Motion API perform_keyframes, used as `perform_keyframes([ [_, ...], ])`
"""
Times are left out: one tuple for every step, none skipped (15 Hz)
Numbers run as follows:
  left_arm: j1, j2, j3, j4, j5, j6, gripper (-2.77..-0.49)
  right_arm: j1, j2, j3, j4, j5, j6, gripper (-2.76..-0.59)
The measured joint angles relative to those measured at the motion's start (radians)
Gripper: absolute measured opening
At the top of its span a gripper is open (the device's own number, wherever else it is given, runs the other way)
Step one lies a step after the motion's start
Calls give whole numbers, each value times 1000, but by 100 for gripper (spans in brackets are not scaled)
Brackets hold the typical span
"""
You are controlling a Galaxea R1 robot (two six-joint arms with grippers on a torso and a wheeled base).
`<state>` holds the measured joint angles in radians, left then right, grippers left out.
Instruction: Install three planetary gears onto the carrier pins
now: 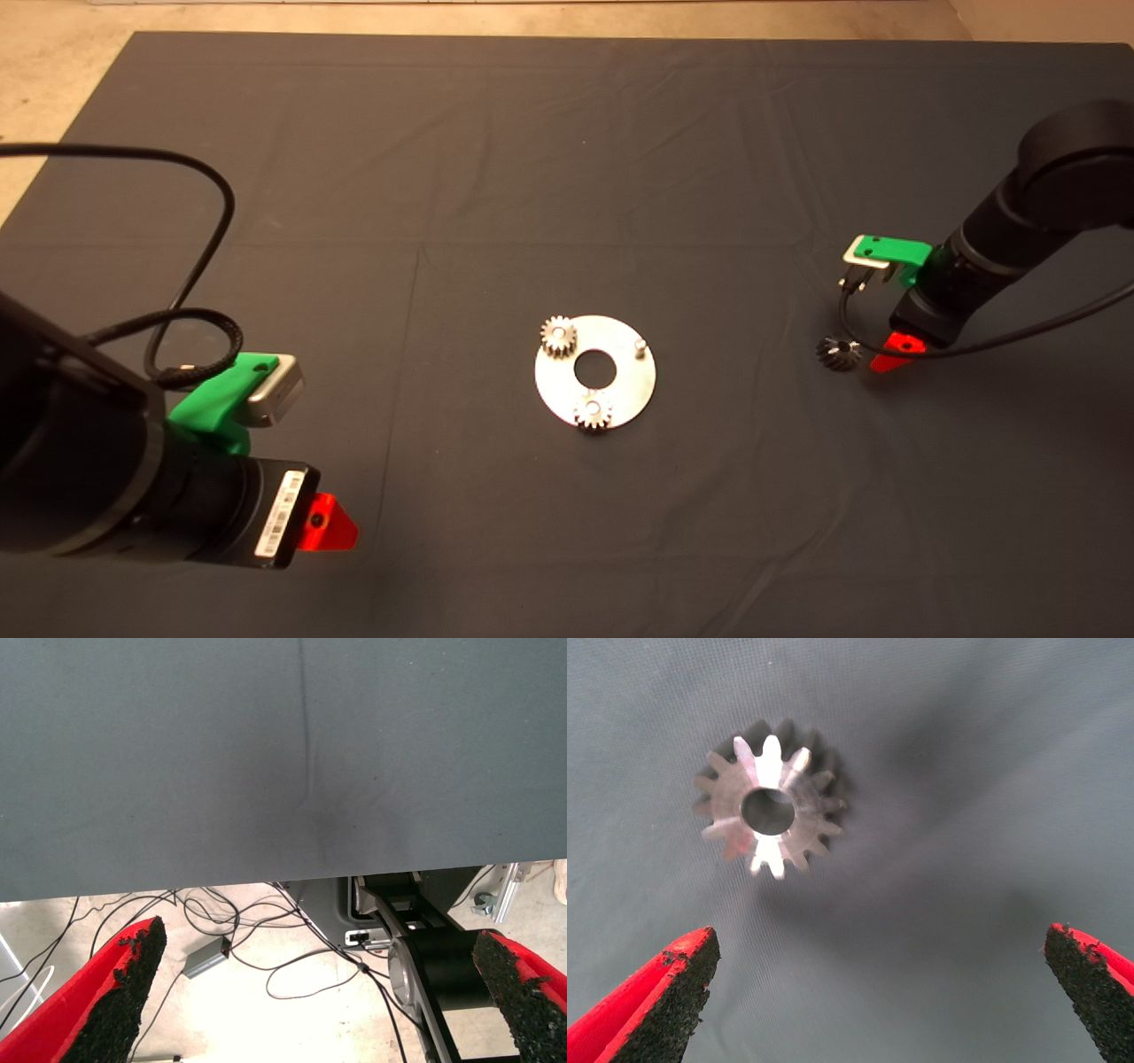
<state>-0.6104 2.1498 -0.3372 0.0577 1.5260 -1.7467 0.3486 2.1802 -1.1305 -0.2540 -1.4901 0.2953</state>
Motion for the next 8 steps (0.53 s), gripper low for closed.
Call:
perform_keyframes([
  [0, 0, 0, -1, 0, 0, -77, -8, 5, -4, 0, 14, 0, -63],
  [0, 0, 1, -1, 0, 0, -77, -9, 11, -5, 0, 21, 0, -63],
  [0, 0, 2, -1, 0, 0, -77, -7, 15, -5, -1, 28, 0, -63],
  [0, -2, 2, -2, 0, 0, -77, -7, 15, -5, -1, 28, 0, -63],
  [0, -2, 2, -2, 0, 0, -77, -7, 14, -4, -1, 27, 0, -63],
  [0, -2, 3, -2, 0, 0, -77, -7, 15, -4, -1, 27, 0, -63],
  [0, -2, 4, -2, 0, 0, -77, -8, 14, -4, -1, 27, 0, -63],
  [0, -2, 4, -2, 0, 0, -77, -7, 20, -5, -1, 24, 0, -63],
])
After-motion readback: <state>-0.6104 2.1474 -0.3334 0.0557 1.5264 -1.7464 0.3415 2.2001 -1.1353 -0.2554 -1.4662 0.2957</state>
